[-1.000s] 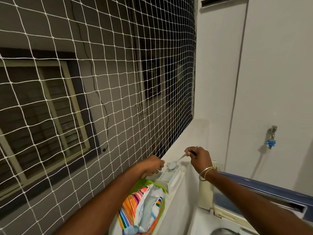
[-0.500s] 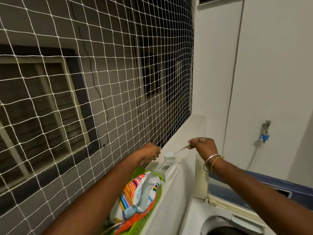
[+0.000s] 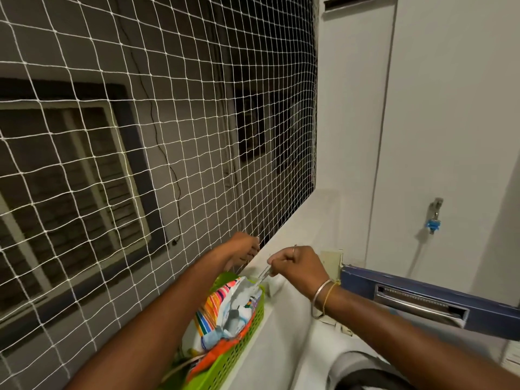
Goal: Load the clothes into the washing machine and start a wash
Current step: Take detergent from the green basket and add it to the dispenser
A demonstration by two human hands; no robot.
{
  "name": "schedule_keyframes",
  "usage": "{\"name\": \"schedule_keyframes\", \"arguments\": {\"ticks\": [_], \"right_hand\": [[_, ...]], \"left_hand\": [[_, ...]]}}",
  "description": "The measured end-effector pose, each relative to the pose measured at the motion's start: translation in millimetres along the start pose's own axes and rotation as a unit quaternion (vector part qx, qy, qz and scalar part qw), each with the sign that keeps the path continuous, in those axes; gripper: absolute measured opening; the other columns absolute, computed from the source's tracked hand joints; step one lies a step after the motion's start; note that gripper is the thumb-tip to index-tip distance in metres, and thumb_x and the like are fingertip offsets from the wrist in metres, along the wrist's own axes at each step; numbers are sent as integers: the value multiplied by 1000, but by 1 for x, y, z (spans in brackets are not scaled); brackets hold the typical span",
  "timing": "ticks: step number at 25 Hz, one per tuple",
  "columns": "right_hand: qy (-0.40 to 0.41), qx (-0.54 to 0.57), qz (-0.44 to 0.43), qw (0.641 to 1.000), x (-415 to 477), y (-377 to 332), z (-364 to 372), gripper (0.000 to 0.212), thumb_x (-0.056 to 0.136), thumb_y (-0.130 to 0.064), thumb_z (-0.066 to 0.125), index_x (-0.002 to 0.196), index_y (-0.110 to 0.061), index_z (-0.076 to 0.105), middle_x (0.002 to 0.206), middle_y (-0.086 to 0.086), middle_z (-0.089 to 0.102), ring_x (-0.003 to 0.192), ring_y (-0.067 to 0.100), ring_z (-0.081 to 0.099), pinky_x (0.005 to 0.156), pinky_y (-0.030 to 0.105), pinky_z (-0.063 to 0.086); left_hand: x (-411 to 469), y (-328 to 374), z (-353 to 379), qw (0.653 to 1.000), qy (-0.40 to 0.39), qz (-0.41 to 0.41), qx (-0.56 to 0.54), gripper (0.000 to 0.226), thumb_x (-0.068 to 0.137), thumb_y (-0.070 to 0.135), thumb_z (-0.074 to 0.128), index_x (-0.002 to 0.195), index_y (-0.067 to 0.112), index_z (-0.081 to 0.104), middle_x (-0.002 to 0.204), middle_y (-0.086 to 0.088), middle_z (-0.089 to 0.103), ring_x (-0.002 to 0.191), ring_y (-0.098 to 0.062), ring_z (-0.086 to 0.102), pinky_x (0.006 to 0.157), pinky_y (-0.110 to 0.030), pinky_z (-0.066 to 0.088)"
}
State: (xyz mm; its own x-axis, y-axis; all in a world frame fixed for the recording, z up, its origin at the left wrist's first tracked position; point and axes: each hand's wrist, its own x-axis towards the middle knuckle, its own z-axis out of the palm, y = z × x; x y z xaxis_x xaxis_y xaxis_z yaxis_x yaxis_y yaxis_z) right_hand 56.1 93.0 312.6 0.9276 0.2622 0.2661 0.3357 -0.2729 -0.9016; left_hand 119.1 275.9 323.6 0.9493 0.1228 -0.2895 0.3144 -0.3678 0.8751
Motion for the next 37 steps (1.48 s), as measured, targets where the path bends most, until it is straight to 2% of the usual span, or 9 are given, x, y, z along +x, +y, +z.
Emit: {"name": "schedule_keyframes", "arguments": {"ticks": [8,10,15,20,23,26,29,32,37], "right_hand": [[-80,-71,0,994,-17,8,49,8,73,-26,75,80,-22,71,71,-5,71,69,13,70,68,23,54],[-74,-66,6,995,-10,10,44,14,73,-29,75,82,-19,73,72,-2,74,65,10,70,68,24,56],[-19,-13,38,999,25,20,18,12,68,-28,69,73,-19,74,68,-3,74,71,13,71,77,37,59],[13,5,89,996,58,38,-7,10,74,-16,67,66,-19,72,67,-1,74,75,18,72,80,41,59],[47,-2,118,992,75,48,-22,11,73,-11,68,64,-15,73,72,3,75,78,20,71,81,37,58],[69,-20,141,987,87,57,-32,8,75,-8,64,73,-8,72,82,8,74,77,20,65,72,28,51],[78,-48,148,985,101,70,-36,17,82,-15,61,65,-16,63,75,4,67,72,18,61,63,22,43],[56,-71,149,985,113,88,-34,7,80,-17,68,74,-20,67,90,3,72,85,18,65,71,20,44],[43,-124,151,980,121,117,-21,16,82,-19,64,97,-16,70,104,2,70,100,22,64,85,26,49]], "left_hand": [[-8,1,0,1000,18,11,4,30,100,25,49,113,2,64,109,-14,63,105,-27,60,88,-35,43],[-9,3,2,1000,26,8,4,33,101,26,49,116,1,64,109,-14,64,102,-26,60,86,-35,44],[-13,20,13,999,44,11,-2,9,95,17,53,93,12,61,89,-10,54,52,-11,38,55,-23,31],[2,53,38,990,99,56,79,21,96,26,53,85,11,61,80,-6,57,66,-19,52,62,-27,41],[9,64,64,959,179,73,209,29,93,27,53,100,4,68,104,-14,70,94,-31,66,74,-32,50],[2,60,97,955,247,96,136,46,92,24,51,134,4,52,137,-14,57,120,-35,56,99,-42,47],[-11,37,133,929,321,183,35,65,96,22,50,155,9,24,161,-10,25,147,-28,27,120,-47,23],[-14,5,162,913,344,217,24,65,99,16,49,156,7,20,164,-8,15,152,-20,11,123,-38,5],[10,-29,161,907,382,162,76,59,100,14,44,154,4,23,163,-11,18,152,-27,11,121,-44,6]]}}
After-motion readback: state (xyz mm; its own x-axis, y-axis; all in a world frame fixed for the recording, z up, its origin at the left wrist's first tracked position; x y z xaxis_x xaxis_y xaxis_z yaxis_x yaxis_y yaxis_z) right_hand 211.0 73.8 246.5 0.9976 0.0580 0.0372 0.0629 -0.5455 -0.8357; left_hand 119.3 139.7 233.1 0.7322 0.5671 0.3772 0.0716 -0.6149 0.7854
